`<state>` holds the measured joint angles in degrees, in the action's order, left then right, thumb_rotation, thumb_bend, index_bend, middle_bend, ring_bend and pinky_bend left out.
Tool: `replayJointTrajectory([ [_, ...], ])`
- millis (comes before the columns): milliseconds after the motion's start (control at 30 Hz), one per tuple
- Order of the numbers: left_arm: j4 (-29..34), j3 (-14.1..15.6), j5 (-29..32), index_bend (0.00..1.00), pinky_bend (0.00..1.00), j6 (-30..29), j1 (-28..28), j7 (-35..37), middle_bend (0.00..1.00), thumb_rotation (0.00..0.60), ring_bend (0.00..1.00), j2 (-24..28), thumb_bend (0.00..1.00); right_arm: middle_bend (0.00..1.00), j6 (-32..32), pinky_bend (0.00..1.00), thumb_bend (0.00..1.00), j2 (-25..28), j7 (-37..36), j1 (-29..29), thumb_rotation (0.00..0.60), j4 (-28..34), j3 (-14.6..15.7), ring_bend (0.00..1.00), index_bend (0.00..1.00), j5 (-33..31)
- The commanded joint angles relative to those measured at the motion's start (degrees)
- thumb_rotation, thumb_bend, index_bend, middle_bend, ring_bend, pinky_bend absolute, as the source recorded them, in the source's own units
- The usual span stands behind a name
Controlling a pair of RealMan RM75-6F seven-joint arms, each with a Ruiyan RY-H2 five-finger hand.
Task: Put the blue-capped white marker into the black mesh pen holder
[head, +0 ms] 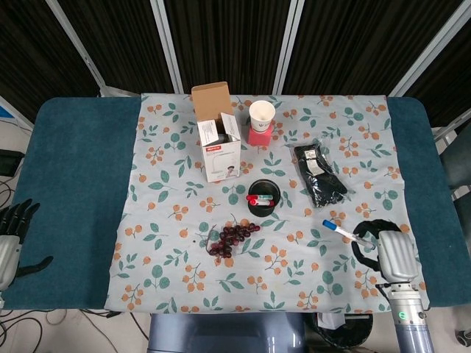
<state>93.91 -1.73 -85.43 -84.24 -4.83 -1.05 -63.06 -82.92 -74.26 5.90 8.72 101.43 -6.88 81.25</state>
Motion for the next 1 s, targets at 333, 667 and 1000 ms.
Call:
replayJointTrajectory([
  [333,0.0,0.0,0.0,0.00,0.00,0.0,0.0,0.0,0.00,0.600,0.00,0.0,0.07,0.59,0.2,0.36,0.52,-0.5,1.0,0.5,0.600,0.4,-0.2,0.38,0.68,0.4],
  [667,0.1,-0.3,0.8,0.00,0.00,1.0,-0.4,0.4,0.00,0.600,0.00,0.1,0.07,0.59,1.5,0.36,0.52,-3.4,6.3,3.9,0.600,3.3,-4.5,0.38,0.68,-2.8],
  [1000,0.3,-0.2,1.0,0.00,0.00,1.6,-0.7,1.2,0.00,0.600,0.00,0.5,0.07,0.59,6.6,0.36,0.52,-9.8,4.2,9.4,0.600,12.5,-13.4,0.38,0.68,-19.9],
])
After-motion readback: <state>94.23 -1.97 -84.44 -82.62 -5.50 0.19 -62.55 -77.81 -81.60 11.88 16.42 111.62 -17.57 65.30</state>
